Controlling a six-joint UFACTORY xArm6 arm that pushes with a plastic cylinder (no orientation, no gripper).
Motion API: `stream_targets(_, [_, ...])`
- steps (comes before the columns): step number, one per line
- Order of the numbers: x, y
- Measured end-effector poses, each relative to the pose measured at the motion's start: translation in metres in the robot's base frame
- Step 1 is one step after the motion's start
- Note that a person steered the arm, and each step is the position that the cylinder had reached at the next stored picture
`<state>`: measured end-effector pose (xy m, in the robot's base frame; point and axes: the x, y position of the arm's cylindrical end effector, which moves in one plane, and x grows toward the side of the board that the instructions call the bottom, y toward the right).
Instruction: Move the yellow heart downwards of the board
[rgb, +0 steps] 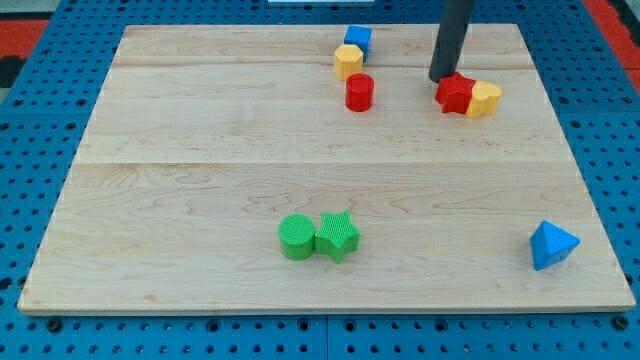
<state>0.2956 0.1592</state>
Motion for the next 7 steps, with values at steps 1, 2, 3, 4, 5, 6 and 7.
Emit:
stream_targets(1, [-0.010,-0.001])
stream_targets(2, [-0.012,0.034])
stream_targets(3, [0.007,0.052])
stream_targets(4, [0.034,0.046])
stream_targets(5, [0.048,0.034])
stream_targets(6, [0.073,0.034])
stream_targets(7, [0.093,0.035])
